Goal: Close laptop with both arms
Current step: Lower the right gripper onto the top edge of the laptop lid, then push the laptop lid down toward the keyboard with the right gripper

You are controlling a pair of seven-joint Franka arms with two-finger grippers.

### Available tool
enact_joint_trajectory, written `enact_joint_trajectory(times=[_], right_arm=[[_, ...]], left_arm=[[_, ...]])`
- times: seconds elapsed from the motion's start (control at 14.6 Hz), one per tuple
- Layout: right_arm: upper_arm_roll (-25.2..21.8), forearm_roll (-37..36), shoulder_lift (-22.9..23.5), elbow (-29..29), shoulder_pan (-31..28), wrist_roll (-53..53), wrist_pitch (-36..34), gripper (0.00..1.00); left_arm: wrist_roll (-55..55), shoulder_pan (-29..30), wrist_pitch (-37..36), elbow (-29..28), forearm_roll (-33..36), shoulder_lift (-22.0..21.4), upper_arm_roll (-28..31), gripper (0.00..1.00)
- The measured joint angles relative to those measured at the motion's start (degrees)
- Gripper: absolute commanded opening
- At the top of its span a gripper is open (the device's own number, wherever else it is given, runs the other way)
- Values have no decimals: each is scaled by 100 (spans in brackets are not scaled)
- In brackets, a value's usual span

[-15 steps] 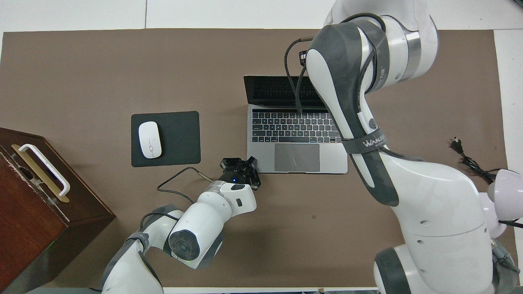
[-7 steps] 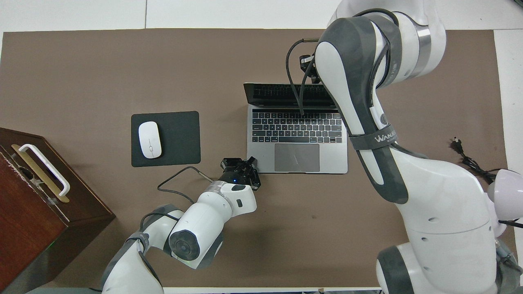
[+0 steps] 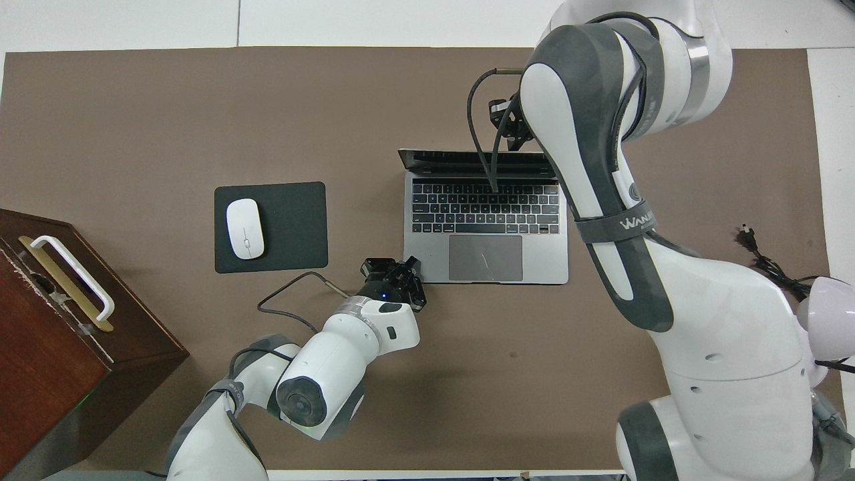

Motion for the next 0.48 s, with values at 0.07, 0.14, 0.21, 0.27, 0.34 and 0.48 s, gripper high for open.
enact_joint_trajectory(times=[0.07, 0.14, 0.21, 0.27, 0.34, 0.48], right_arm=[[0, 0, 17, 0, 1, 45, -76, 0], [0, 0, 43, -1, 1, 68, -143, 0], [0, 0, 79, -1, 1, 72, -189, 0], [0, 0, 120, -1, 1, 72, -233, 0], [0, 3, 160, -1, 1, 72, -268, 0], [1, 36, 231, -2, 7, 85, -304, 0]], left_arm=[[1, 0, 4, -1, 0, 1, 0, 0], [2, -1, 8, -2, 0, 2, 0, 0], [3, -1, 12, -3, 0, 3, 0, 0], [3, -1, 16, -4, 0, 3, 0, 0], [3, -2, 20, -4, 0, 5, 0, 0], [4, -2, 25, -6, 0, 5, 0, 0]])
